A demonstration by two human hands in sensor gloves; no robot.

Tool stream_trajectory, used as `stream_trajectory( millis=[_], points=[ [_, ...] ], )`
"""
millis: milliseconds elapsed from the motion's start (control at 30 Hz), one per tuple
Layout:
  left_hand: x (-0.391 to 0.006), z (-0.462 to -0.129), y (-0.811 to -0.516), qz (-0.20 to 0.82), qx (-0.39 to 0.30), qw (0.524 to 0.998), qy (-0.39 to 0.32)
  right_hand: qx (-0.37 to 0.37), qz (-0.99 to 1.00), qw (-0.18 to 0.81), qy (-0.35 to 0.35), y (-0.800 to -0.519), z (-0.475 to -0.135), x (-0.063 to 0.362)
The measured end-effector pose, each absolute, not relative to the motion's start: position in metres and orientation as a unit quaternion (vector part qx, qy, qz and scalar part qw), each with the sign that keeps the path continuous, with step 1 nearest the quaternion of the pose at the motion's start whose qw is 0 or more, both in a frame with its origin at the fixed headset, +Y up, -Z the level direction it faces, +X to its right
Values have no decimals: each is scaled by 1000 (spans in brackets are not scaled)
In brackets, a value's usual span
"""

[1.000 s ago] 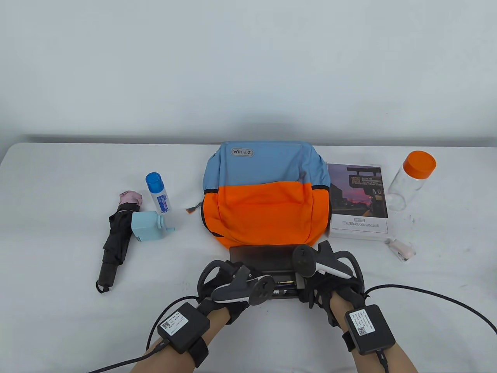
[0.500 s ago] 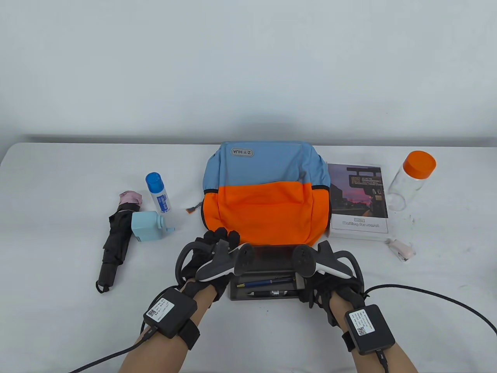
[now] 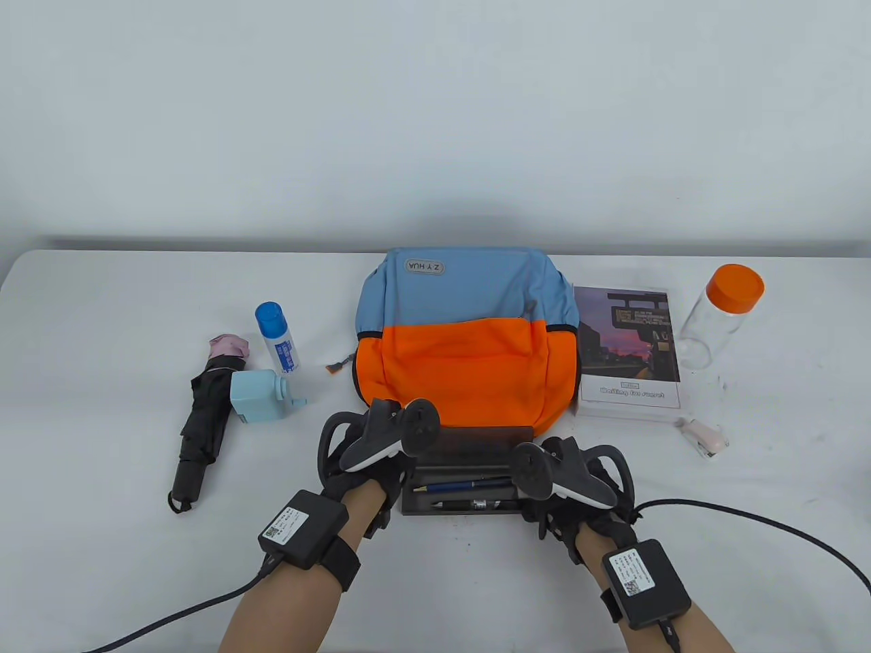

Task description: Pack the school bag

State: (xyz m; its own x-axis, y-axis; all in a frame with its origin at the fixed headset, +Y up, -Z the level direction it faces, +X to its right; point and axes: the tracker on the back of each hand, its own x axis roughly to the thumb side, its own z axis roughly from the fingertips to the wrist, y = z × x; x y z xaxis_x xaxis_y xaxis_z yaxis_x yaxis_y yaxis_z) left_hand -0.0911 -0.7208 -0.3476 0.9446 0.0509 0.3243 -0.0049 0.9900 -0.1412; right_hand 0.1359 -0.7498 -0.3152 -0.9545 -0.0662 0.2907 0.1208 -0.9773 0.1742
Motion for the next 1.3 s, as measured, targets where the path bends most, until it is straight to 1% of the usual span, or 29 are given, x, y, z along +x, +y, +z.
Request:
stream_trajectory(
  millis=[33, 67, 100, 167, 233, 300, 333, 367, 400, 433, 500, 567, 633, 700, 800, 900, 967, 1000, 1067, 1100, 1133, 1167, 1200, 1233, 1267, 1300],
  points=[
    [-91, -345, -720, 13, -61, 982, -176, -104, -986, 64, -117, -750, -317, 140],
    [-91, -342, -719, 12, -59, 981, -185, -80, -987, 74, -115, -750, -318, 144],
    [-91, -338, -718, 14, -60, 977, -206, -59, -988, 77, -122, -750, -320, 148],
    [-88, -328, -720, 1, -75, 966, -247, -28, -985, 64, -156, -753, -320, 151],
    [-82, -319, -723, -24, -95, 957, -274, -72, -985, 57, -145, -751, -319, 144],
    [-76, -311, -728, -62, -115, 948, -290, -165, -977, 78, -108, -747, -313, 131],
    [-75, -309, -729, -74, -114, 945, -299, -251, -962, 100, -47, -747, -309, 122],
    [-75, -309, -730, -76, -117, 942, -304, -272, -955, 113, -36, -747, -308, 117],
    [-74, -309, -732, -75, -131, 939, -307, -284, -947, 115, -98, -752, -308, 112],
    [-74, -309, -733, -78, -150, 936, -309, -265, -948, 103, -139, -753, -309, 111],
    [-74, -308, -734, -80, -160, 931, -317, -261, -952, 84, -138, -754, -308, 113],
    [-75, -306, -735, -85, -176, 925, -325, -254, -952, 65, -156, -754, -309, 115],
    [-76, -303, -738, -80, -187, 924, -325, -247, -949, 37, -192, -757, -310, 115],
    [-78, -304, -740, -67, -174, 928, -323, -246, -952, 31, -182, -754, -312, 116],
    [-83, -307, -740, -53, -167, 928, -329, -238, -952, 8, -190, -753, -316, 117],
    [-86, -307, -742, -48, -158, 926, -340, -249, -955, 29, -158, -749, -318, 113],
    [-86, -306, -740, -60, -173, 920, -347, -242, -955, 41, -168, -751, -319, 111],
    [-85, -306, -740, -59, -187, 916, -350, -255, -949, 70, -172, -752, -321, 109],
    [-85, -305, -739, -61, -198, 911, -357, -271, -944, 78, -170, -754, -322, 103],
    [-85, -306, -738, -63, -203, 909, -358, -267, -946, 78, -169, -756, -320, 101],
    [-85, -309, -734, -59, -205, 909, -358, -270, -947, 84, -149, -756, -317, 100],
    [-85, -311, -731, -51, -201, 909, -361, -279, -947, 87, -133, -755, -317, 101],
    [-85, -317, -726, -30, -183, 915, -358, -286, -945, 84, -132, -754, -317, 102],
    [-85, -322, -722, -11, -158, 923, -350, -292, -938, 79, -168, -754, -317, 104],
    [-85, -329, -715, 16, -108, 936, -336, -280, -934, 84, -207, -751, -317, 107],
    [-83, -337, -711, 24, -71, 936, -344, -287, -938, 73, -179, -742, -313, 114]
  ],
)
